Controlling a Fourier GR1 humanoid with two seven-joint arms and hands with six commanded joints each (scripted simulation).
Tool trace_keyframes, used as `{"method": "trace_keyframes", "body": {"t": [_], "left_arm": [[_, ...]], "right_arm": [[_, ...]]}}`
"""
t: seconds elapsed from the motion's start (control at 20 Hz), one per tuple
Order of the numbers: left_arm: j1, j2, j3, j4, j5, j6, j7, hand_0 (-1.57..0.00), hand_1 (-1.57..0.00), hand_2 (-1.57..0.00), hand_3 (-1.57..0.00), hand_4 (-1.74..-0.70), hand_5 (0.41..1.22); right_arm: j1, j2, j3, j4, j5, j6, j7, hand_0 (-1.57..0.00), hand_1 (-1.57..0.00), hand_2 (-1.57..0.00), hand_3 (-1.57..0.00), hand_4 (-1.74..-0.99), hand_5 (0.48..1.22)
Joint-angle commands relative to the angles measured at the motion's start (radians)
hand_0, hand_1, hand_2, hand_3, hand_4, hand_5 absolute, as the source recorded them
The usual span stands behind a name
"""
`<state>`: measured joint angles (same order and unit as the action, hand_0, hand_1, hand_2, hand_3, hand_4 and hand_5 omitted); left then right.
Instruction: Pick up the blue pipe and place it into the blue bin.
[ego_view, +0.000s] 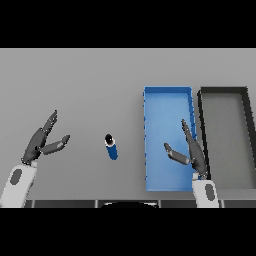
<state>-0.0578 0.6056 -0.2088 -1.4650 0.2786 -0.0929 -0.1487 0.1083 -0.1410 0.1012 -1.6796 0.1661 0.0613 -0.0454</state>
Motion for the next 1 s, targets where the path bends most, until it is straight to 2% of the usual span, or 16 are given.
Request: {"method": "trace_keyframes", "body": {"t": [0.0,0.1,0.2,0.35,0.6,0.8,0.85,0.95], "left_arm": [[0.009,0.008,-0.017,-0.013,-0.011,-0.018,-0.008,0.0,0.0,0.0,0.0,-1.16,0.605],[0.025,0.035,-0.055,-0.057,-0.002,-0.09,0.01,0.0,0.0,0.0,0.0,-1.17,0.592],[0.028,0.043,-0.085,-0.096,0.004,-0.123,0.049,0.0,0.0,0.0,0.0,-1.19,0.573],[0.057,0.046,-0.142,-0.155,-0.021,-0.152,0.072,0.0,0.0,0.0,0.0,-1.19,0.532],[-0.001,-0.031,-0.231,-0.158,-0.066,-0.167,0.141,0.0,0.0,0.0,0.0,-1.21,0.494],[-0.005,-0.112,-0.279,-0.114,-0.141,-0.132,0.093,0.0,0.0,0.0,0.0,-1.21,0.483],[-0.007,-0.132,-0.292,-0.112,-0.163,-0.117,0.08,0.0,0.0,0.0,0.0,-1.22,0.491],[-0.023,-0.177,-0.305,-0.089,-0.184,-0.092,0.079,0.0,0.0,0.0,0.0,-1.22,0.499]], "right_arm": [[0.001,-0.002,-0.003,0.001,-0.007,0.005,0.006,0.0,0.0,0.0,0.0,-1.226,0.593],[-0.002,-0.004,-0.003,0.005,-0.006,0.006,-0.008,0.0,0.0,0.0,0.0,-1.226,0.596],[-0.019,-0.012,-0.012,0.015,-0.016,0.012,-0.014,0.0,0.0,0.0,0.0,-1.232,0.604],[-0.02,-0.013,-0.008,0.014,-0.025,0.027,-0.025,0.0,0.0,0.0,0.0,-1.254,0.626],[-0.01,-0.002,0.001,0.008,-0.021,0.027,-0.022,0.0,0.0,0.0,0.0,-1.29,0.646],[-0.021,-0.002,-0.002,0.007,-0.015,0.018,0.001,0.0,0.0,0.0,0.0,-1.296,0.651],[-0.009,-0.006,-0.004,-0.001,-0.024,0.026,-0.007,0.0,0.0,0.0,0.0,-1.3,0.652],[-0.007,-0.003,-0.009,-0.003,-0.036,0.029,-0.005,0.0,0.0,0.0,0.0,-1.306,0.651]]}}
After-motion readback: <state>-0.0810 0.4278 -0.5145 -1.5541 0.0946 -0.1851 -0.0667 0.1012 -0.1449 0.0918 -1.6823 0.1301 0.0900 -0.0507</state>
